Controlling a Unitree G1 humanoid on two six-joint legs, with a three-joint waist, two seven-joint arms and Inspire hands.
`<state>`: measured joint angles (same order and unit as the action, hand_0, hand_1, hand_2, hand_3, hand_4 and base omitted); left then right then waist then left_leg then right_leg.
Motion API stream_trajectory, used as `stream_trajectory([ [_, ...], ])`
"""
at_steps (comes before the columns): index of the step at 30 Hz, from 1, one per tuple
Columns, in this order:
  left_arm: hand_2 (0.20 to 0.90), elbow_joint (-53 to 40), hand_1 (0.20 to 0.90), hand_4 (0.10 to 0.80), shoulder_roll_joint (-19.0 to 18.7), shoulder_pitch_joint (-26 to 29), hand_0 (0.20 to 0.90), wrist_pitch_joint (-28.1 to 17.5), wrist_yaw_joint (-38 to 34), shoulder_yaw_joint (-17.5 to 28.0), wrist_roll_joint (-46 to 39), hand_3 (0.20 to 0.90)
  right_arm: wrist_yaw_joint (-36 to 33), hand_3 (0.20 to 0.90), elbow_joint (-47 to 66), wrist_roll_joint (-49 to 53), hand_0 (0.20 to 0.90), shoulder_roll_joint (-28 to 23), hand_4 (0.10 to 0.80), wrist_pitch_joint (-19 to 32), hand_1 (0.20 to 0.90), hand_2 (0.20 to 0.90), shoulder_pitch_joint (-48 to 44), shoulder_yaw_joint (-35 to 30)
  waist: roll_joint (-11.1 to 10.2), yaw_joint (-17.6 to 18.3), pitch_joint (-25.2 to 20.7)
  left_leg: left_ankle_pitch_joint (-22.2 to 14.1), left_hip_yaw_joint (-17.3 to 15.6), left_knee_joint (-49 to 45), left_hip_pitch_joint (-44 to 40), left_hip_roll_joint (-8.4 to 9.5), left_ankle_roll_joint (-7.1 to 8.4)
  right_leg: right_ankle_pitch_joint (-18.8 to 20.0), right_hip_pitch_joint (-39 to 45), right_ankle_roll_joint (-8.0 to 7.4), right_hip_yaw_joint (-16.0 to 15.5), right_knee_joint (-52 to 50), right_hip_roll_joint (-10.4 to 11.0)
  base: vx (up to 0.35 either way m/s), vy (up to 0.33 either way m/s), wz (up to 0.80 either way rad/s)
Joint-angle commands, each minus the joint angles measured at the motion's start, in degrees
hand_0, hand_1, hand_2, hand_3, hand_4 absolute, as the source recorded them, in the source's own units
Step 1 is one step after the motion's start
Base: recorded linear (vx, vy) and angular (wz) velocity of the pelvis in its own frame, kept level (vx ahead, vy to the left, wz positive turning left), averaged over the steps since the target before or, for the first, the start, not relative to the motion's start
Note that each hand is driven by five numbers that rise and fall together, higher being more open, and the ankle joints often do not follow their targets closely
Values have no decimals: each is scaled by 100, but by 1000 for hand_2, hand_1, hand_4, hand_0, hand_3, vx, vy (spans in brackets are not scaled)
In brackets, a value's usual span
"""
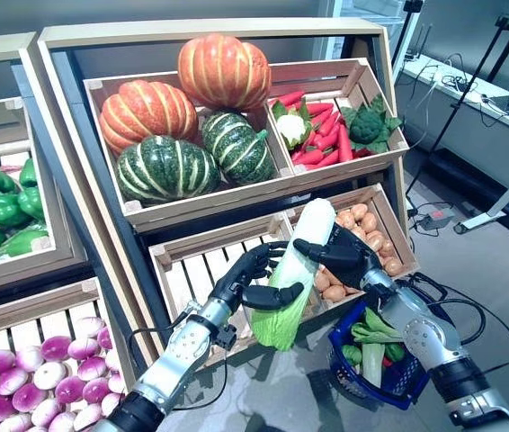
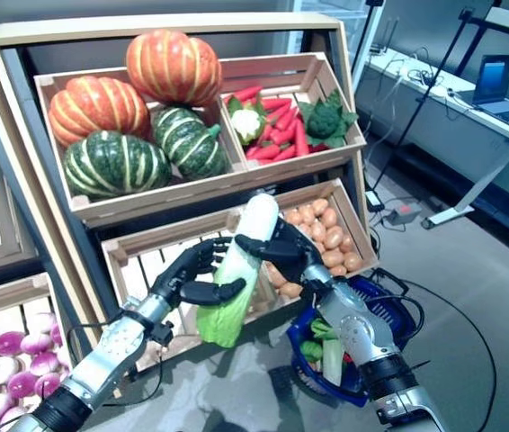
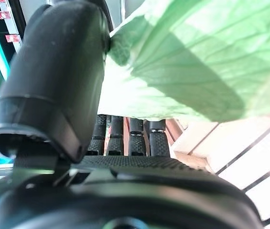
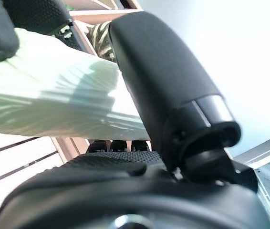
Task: Put vegetables into the basket
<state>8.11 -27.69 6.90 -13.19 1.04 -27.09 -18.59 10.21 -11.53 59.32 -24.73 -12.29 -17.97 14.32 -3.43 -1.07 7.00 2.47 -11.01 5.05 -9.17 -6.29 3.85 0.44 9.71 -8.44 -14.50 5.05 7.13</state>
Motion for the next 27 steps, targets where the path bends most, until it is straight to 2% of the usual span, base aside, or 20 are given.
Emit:
stream_trajectory([
  [1,300,-709,300,400,73,757,300,-1069,266,-284,143,300,445,900,-210,616,900,127,800,319,900,900,-1166,-36,-23,-81,-411,-495,22,-5,74,114,-95,53,-76,214,-111,-5,-26,-6,-3,6],
  [2,300,-725,300,400,62,769,300,-1056,279,-325,149,300,448,900,-279,650,900,130,800,344,900,900,-1229,-38,-21,-92,-412,-497,34,-5,76,116,-94,50,-73,214,-113,-5,-26,-7,-5,8],
  [3,300,-723,300,400,54,779,300,-1042,303,-374,113,300,447,578,-373,728,578,139,585,393,578,578,-1325,-34,-17,-107,-412,-497,43,-5,75,114,-91,50,-70,213,-119,-5,-23,-5,-3,8],
  [4,300,-725,300,400,52,785,300,-1038,304,-384,106,300,439,472,-395,733,472,142,515,421,472,472,-1355,-30,-16,-109,-409,-497,45,-5,74,114,-91,51,-69,213,-119,-5,-22,-5,-2,9],
  [5,300,-725,300,400,29,781,300,-1036,329,-421,66,300,466,300,-460,778,300,154,400,501,300,300,-1440,-34,-7,-127,-417,-500,58,-5,73,113,-87,49,-64,209,-125,-5,-21,-3,0,9],
  [19,300,-608,300,400,-25,733,300,-1053,254,-583,-56,300,304,300,-831,372,300,31,400,925,300,300,-1656,-94,45,-143,-411,-505,92,-5,73,96,-85,31,-61,214,-111,-5,-13,-2,0,2],
  [27,300,-493,300,400,-22,575,300,-998,157,-472,-83,300,359,300,-816,172,300,-93,400,960,300,300,-1476,-207,56,-88,-411,-504,33,-5,58,83,-83,49,-80,199,-57,-5,-13,0,0,0],
])
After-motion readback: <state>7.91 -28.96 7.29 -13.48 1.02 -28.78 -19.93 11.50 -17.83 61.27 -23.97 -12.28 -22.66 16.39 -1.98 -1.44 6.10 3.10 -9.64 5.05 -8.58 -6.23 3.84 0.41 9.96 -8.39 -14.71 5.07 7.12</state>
